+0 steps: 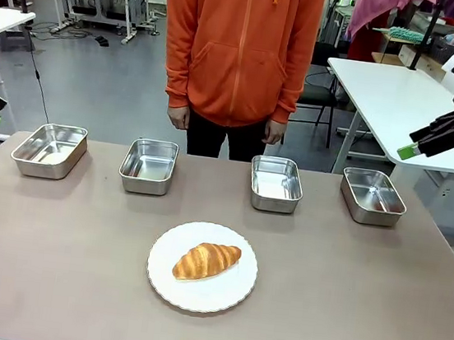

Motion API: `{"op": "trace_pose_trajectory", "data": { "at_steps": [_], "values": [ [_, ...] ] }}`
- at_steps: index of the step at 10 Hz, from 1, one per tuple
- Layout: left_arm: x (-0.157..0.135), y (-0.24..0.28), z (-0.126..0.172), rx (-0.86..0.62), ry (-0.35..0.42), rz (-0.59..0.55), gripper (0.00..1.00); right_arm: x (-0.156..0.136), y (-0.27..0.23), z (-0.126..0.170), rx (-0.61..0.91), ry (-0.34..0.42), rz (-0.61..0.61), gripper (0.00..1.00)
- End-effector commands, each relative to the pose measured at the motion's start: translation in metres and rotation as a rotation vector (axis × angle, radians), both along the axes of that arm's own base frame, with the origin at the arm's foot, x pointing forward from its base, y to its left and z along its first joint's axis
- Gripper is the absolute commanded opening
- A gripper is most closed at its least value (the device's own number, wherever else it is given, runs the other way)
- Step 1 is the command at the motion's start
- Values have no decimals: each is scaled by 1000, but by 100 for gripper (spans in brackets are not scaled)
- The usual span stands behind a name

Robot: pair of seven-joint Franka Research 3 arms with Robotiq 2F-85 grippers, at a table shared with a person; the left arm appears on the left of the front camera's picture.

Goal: Place the bread in the container.
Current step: Place the Butter Roll into the Airtight Container indicated by the human.

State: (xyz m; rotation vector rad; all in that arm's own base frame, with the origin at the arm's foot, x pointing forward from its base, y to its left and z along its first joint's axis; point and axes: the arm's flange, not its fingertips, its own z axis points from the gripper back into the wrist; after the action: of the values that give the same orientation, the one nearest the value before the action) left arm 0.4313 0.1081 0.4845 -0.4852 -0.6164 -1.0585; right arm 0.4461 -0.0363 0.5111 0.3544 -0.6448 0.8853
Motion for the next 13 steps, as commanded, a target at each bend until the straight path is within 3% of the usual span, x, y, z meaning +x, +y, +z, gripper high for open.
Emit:
{"op": "trace_pose_trajectory", "data": {
  "at_steps": [1, 4, 8, 13],
  "values": [
    [-2, 21, 6, -71, -37, 66, 100, 11, -22, 7, 88, -18, -12, 100],
    [-15, 56, 23, -231, -99, 164, 100, 20, -72, 22, 233, -70, -57, 100],
    [-28, 60, 43, -370, -107, 231, 100, 26, -105, 31, 333, -72, -102, 100],
    [-28, 45, 47, -329, -91, 314, 100, 28, -117, 33, 353, -61, -124, 100]
  ]
}}
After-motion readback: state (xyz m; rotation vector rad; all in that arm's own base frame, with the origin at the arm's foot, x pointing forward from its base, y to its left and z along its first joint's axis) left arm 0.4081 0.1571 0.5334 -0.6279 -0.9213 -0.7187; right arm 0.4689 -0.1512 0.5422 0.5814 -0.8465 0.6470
